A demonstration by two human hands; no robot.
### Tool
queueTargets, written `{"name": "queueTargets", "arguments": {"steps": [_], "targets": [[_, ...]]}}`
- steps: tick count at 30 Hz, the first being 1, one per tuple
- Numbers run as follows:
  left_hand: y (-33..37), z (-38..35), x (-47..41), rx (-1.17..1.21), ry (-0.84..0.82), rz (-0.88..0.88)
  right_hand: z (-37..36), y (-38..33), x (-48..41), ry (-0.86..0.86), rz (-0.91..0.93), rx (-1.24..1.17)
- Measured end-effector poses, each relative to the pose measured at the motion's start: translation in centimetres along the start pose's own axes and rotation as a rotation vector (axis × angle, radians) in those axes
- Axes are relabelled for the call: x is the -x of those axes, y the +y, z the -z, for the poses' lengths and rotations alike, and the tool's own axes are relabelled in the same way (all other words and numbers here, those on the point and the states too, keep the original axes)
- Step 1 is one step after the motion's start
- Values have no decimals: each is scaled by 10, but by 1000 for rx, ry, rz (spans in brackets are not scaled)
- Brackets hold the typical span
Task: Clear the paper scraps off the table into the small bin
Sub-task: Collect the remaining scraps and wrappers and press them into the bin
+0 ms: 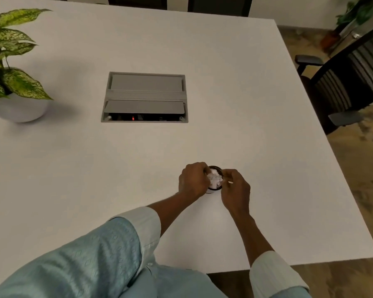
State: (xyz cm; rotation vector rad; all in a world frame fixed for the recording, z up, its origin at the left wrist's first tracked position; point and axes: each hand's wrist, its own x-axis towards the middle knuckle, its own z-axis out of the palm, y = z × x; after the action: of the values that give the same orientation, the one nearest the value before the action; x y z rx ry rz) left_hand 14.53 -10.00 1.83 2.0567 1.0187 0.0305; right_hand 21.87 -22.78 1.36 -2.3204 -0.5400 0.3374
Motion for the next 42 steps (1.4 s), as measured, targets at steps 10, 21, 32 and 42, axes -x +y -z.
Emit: {"name": "queueTargets", "arguments": {"steps": [10,21,32,42], "targets": [[-122,8,35,-540,-255,-105,-14,34,28,-242,424,451],[-154,-4,58,-753,-523,-72,-25,49,20,-412,437,708],[-160,-12,59,-773,-480,-63,-31,36,3,-454,405,757],[-158,-13,60,-782,-482,-66,-17,31,26,-287,450,639]]}}
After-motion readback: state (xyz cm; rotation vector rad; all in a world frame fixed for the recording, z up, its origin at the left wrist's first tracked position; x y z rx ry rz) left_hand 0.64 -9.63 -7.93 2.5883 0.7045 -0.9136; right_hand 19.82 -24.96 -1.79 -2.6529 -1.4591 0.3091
